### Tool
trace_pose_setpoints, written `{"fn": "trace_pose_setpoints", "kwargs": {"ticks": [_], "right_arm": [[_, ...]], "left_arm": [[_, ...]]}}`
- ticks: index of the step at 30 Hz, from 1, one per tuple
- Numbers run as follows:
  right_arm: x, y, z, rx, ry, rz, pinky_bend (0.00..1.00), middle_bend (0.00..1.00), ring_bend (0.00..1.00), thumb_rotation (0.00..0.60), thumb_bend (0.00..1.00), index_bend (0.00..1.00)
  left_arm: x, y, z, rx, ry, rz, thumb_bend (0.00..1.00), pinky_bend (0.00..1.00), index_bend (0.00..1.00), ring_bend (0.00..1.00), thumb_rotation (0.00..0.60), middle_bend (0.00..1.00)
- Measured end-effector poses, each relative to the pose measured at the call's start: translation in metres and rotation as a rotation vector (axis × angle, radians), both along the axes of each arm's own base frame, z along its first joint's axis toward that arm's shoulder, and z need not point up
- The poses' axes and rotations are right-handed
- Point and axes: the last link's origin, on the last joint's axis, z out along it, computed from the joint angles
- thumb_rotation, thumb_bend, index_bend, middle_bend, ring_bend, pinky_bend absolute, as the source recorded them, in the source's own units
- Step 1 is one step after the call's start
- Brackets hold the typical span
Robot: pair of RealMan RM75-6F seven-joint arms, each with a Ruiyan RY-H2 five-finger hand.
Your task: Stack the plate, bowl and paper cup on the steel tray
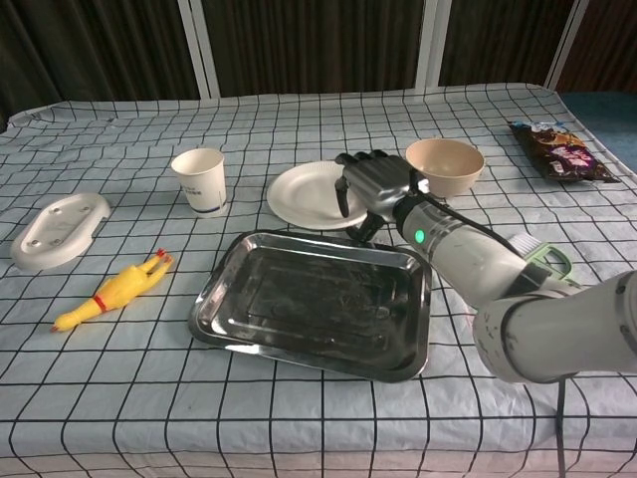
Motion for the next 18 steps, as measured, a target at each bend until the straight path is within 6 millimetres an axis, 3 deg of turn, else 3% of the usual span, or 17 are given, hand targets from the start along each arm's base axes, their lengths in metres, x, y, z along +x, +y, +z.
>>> {"fn": "trace_pose_setpoints", "kwargs": {"ticks": [8, 13, 18], "right_arm": [[0.0, -0.002, 0.003, -0.02, 0.008, -0.008, 0.0, 0.04, 0.0, 0.6, 0.3, 0.59], [-0.005, -0.003, 0.006, -0.03, 0.008, -0.002, 0.0, 0.04, 0.0, 0.6, 0.48, 0.62], [-0.01, -0.004, 0.013, -0.041, 0.01, 0.013, 0.0, 0.05, 0.0, 0.6, 0.55, 0.63]], "left_arm": [[0.0, -0.001, 0.0, 0.004, 0.001, -0.001, 0.32, 0.03, 0.0, 0.0, 0.6, 0.02], [0.0, -0.002, 0.0, 0.003, 0.002, -0.004, 0.32, 0.03, 0.0, 0.0, 0.6, 0.02], [0.001, -0.002, 0.0, 0.003, 0.004, -0.004, 0.32, 0.03, 0.0, 0.0, 0.6, 0.02]]}}
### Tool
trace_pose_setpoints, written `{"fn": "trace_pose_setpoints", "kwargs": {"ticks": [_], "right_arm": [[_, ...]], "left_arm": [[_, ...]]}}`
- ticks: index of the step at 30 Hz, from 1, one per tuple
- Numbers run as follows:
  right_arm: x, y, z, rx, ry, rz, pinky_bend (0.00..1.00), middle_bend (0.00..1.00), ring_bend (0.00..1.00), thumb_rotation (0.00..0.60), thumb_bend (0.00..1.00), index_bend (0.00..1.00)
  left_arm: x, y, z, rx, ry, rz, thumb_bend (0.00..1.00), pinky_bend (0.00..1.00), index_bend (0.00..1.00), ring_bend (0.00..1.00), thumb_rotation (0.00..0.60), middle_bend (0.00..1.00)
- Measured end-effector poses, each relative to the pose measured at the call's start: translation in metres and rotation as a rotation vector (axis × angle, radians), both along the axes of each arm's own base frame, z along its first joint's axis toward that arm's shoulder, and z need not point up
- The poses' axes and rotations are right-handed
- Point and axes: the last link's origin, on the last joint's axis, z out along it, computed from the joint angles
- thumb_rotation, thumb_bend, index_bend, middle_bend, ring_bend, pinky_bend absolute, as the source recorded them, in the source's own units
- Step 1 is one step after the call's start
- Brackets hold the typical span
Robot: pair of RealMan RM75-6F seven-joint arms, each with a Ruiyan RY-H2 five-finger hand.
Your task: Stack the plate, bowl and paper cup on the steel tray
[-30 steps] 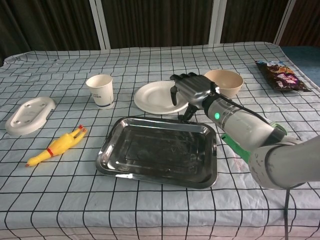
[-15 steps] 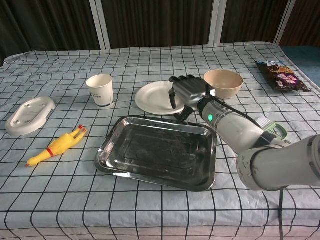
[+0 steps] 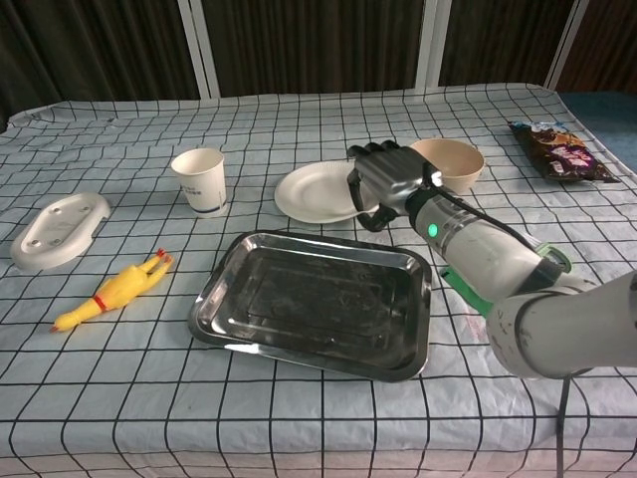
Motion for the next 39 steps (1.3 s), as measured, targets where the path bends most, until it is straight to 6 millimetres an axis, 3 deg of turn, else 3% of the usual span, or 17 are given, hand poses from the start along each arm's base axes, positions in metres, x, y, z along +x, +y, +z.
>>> {"fn": "trace_pose_setpoints", "kwargs": {"ticks": [9, 15, 21, 25, 32, 39], "right_arm": [[0.001, 0.002, 0.014, -0.035, -0.063, 0.055, 0.0, 0.1, 0.0, 0.6, 0.56, 0.7], [0.009, 0.016, 0.032, -0.088, -0.17, 0.172, 0.0, 0.12, 0.0, 0.6, 0.56, 0.73], [0.016, 0.047, 0.046, -0.068, -0.271, 0.3, 0.0, 0.13, 0.0, 0.6, 0.56, 0.73], [0.019, 0.08, 0.049, -0.005, -0.297, 0.397, 0.0, 0.14, 0.0, 0.6, 0.56, 0.73], [0.005, 0.135, 0.041, 0.127, -0.233, 0.487, 0.0, 0.14, 0.0, 0.6, 0.56, 0.73], [0.001, 0.149, 0.034, 0.164, -0.196, 0.515, 0.0, 0.14, 0.0, 0.6, 0.56, 0.73]], "left_arm": [[0.0, 0.001, -0.002, -0.002, 0.003, 0.003, 0.32, 0.03, 0.0, 0.0, 0.6, 0.02], [0.0, 0.002, -0.003, -0.009, 0.005, 0.004, 0.32, 0.03, 0.0, 0.0, 0.6, 0.02], [0.002, 0.003, -0.005, -0.012, 0.007, 0.0, 0.32, 0.03, 0.0, 0.0, 0.6, 0.02], [0.002, 0.004, -0.006, -0.018, 0.009, -0.001, 0.32, 0.03, 0.0, 0.0, 0.6, 0.02], [0.003, 0.006, -0.007, -0.027, 0.007, 0.0, 0.32, 0.03, 0.0, 0.0, 0.6, 0.02], [0.003, 0.005, -0.006, -0.024, 0.006, -0.002, 0.32, 0.03, 0.0, 0.0, 0.6, 0.02]]}}
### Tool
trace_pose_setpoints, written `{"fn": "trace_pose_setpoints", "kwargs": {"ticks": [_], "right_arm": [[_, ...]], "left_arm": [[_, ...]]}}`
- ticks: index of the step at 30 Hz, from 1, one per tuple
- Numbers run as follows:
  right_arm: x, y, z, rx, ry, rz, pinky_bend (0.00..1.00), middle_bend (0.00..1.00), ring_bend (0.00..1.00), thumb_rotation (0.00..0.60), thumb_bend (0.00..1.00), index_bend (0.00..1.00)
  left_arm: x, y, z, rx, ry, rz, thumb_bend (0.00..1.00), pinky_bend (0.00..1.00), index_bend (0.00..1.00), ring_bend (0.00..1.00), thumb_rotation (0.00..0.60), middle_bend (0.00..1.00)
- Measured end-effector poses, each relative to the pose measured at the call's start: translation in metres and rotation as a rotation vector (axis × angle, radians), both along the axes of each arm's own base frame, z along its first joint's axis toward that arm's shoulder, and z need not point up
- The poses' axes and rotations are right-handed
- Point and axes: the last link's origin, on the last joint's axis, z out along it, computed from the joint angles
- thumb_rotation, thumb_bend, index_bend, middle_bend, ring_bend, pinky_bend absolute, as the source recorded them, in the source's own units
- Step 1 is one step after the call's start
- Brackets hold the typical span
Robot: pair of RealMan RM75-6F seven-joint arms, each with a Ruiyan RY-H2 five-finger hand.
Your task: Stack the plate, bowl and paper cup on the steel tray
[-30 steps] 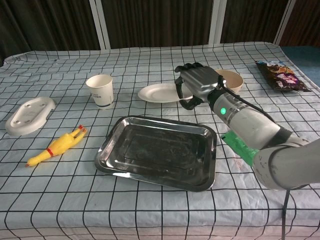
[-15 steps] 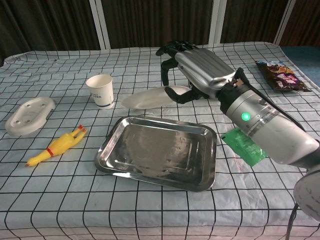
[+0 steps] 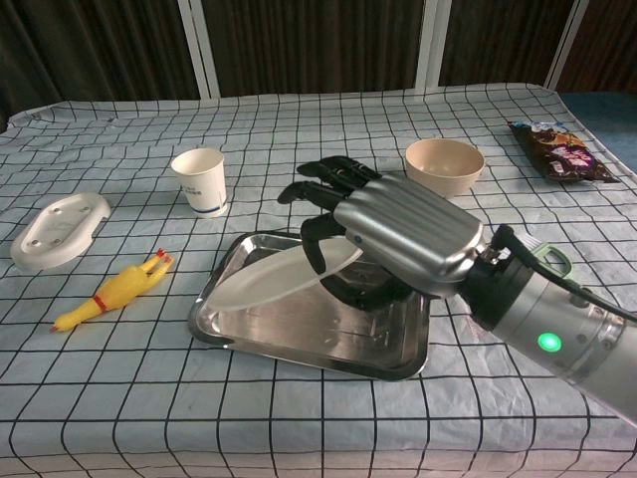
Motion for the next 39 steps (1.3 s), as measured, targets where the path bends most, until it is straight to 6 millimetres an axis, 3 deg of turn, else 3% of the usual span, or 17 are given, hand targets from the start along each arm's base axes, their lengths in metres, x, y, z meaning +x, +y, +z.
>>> {"fn": "trace_pose_setpoints", "kwargs": {"ticks": [9, 15, 24, 34, 39], "right_arm": [[-0.016, 0.008, -0.015, 0.007, 0.128, -0.01, 0.0, 0.14, 0.0, 0.6, 0.53, 0.66], [-0.023, 0.004, -0.019, -0.017, 0.196, -0.021, 0.0, 0.12, 0.0, 0.6, 0.35, 0.42], [-0.023, -0.011, -0.014, -0.092, 0.274, 0.005, 0.0, 0.03, 0.0, 0.6, 0.22, 0.2], [-0.032, -0.027, 0.013, -0.117, 0.349, -0.042, 0.0, 0.0, 0.0, 0.6, 0.18, 0.06], [-0.039, -0.044, 0.027, -0.176, 0.451, -0.074, 0.0, 0.0, 0.0, 0.6, 0.16, 0.05]], "left_arm": [[-0.001, -0.001, 0.0, 0.002, -0.003, 0.016, 0.33, 0.03, 0.0, 0.0, 0.6, 0.02], [0.0, -0.001, 0.0, 0.002, -0.003, 0.013, 0.33, 0.03, 0.0, 0.0, 0.6, 0.02], [0.0, -0.002, 0.002, 0.005, -0.007, 0.006, 0.33, 0.03, 0.0, 0.0, 0.6, 0.02], [-0.001, -0.001, 0.001, -0.002, -0.007, 0.008, 0.33, 0.03, 0.0, 0.0, 0.6, 0.02], [0.002, 0.001, -0.001, -0.011, -0.019, -0.018, 0.32, 0.03, 0.0, 0.0, 0.6, 0.01]]}}
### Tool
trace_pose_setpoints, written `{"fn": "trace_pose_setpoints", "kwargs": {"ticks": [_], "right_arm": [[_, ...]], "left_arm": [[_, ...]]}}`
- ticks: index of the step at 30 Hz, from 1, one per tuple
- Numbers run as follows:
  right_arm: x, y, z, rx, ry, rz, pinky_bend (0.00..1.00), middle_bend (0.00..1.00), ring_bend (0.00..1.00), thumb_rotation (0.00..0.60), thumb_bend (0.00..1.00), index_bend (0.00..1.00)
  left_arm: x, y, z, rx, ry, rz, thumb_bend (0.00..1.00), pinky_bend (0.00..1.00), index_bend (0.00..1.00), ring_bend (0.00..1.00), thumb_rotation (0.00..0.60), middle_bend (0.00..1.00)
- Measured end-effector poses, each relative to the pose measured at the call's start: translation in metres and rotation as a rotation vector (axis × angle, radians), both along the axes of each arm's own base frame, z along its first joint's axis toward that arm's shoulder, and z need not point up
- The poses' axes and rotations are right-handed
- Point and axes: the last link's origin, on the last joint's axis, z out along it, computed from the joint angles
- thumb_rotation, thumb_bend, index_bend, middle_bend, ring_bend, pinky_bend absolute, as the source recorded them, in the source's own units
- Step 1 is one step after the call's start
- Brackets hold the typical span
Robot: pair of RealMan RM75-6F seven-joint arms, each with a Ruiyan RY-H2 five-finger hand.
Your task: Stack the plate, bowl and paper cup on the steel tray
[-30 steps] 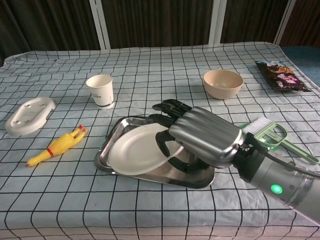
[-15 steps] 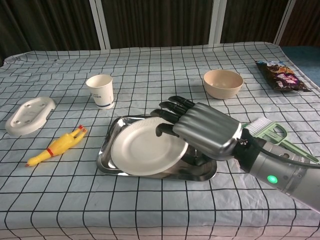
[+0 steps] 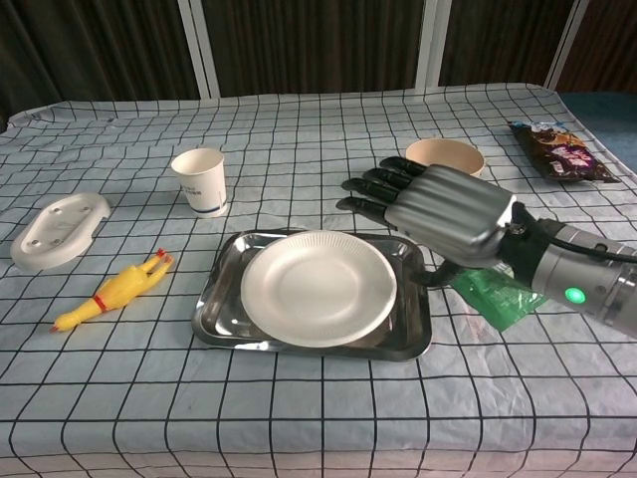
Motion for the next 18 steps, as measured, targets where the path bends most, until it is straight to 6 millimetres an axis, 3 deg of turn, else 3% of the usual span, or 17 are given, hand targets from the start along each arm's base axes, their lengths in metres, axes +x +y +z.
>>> {"fn": "trace_pose_setpoints", "kwargs": {"ticks": [9, 18], "right_arm": [[0.0, -0.026, 0.005, -0.036, 0.011, -0.092, 0.0, 0.0, 0.0, 0.6, 0.15, 0.05], [-0.011, -0.074, 0.035, -0.193, -0.005, -0.208, 0.0, 0.0, 0.0, 0.6, 0.15, 0.09]], "left_arm": [[0.0, 0.004, -0.001, -0.003, -0.003, -0.017, 0.32, 0.03, 0.0, 0.01, 0.6, 0.02], [-0.002, 0.003, -0.001, -0.011, 0.001, -0.001, 0.32, 0.03, 0.0, 0.01, 0.6, 0.02]]}}
